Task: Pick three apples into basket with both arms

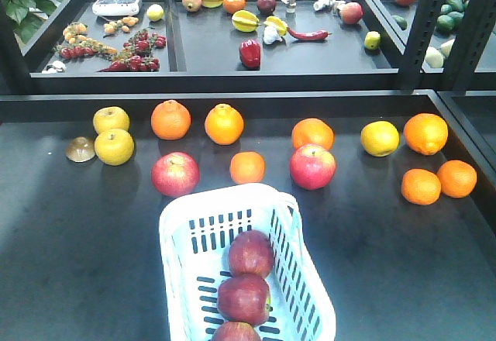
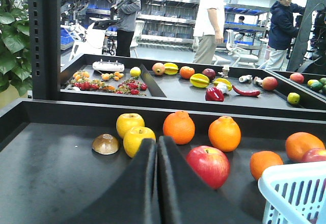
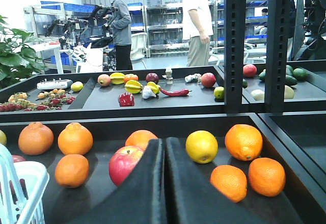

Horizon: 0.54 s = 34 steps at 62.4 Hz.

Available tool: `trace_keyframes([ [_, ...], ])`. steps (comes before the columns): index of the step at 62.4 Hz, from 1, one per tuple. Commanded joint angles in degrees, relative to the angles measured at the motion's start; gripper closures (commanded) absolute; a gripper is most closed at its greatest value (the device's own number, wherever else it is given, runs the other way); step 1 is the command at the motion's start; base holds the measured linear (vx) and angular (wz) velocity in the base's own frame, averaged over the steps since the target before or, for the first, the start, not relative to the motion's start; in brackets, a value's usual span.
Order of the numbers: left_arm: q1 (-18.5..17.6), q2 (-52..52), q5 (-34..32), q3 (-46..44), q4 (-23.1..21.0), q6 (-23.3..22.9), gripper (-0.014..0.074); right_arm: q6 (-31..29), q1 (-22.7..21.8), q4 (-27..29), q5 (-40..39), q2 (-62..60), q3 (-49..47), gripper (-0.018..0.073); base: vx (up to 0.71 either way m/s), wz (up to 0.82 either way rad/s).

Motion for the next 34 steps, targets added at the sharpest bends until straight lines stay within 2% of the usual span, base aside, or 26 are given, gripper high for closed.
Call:
trace_keyframes([
  [1, 0.08, -0.73, -4.23, -1.46, -0.23, -0.16, 0.0602, -0.45, -0.25, -0.73, -4.43, -0.71, 0.78, 0.0564, 0.00, 0.00],
  [34, 0.08, -0.73, -4.23, -1.46, -0.23, -0.16, 0.0602, -0.45, -0.25, -0.73, -4.50, -0.71, 0.78, 0.0564, 0.00, 0.00],
])
